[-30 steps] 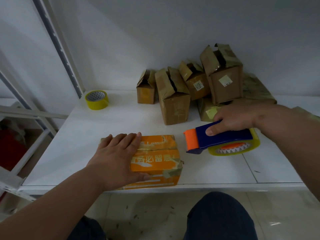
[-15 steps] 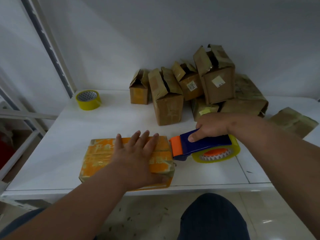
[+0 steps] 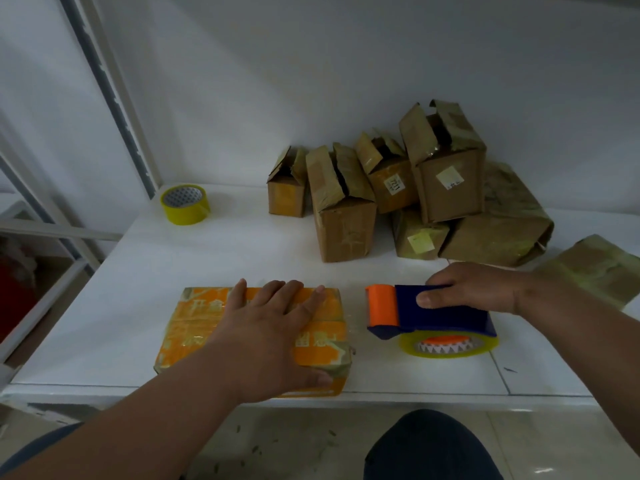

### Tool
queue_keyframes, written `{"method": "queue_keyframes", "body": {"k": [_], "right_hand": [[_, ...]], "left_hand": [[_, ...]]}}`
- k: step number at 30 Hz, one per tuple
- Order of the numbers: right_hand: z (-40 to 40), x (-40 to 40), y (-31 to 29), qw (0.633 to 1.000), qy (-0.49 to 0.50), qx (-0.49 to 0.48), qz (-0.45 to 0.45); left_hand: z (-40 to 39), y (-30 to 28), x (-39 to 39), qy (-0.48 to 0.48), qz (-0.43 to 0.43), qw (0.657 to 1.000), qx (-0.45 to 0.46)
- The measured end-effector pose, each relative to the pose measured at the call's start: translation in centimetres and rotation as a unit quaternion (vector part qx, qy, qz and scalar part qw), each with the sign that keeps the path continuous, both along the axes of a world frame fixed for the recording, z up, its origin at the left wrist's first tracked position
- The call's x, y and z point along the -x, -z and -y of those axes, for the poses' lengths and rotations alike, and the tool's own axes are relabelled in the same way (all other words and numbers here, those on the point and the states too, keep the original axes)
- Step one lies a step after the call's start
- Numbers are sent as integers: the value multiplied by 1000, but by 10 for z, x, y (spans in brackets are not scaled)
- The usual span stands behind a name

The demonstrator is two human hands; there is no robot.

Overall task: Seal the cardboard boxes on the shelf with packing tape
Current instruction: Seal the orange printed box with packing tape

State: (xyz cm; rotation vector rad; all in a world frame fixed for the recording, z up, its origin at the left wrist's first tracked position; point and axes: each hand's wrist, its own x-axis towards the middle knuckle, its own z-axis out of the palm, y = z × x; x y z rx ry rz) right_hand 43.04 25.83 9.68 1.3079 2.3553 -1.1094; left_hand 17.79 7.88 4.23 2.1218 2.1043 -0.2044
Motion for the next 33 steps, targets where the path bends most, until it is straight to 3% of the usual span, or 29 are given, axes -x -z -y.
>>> {"method": "queue_keyframes", "body": {"k": [16,21,28,33], "right_hand": [[6,-37,1,997,37,24,-62],[10,-36,-13,999,41,-19,1],[20,22,-6,963,-84,-163,196],[28,58,1,954,-89,-147,245]], "left_hand": [[-2,3,19,38,1,999,-3],[-2,1,17,37,-7,999,-2],[4,1,14,30,-4,999,-11],[4,2,13,27,-8,999,-18]]}}
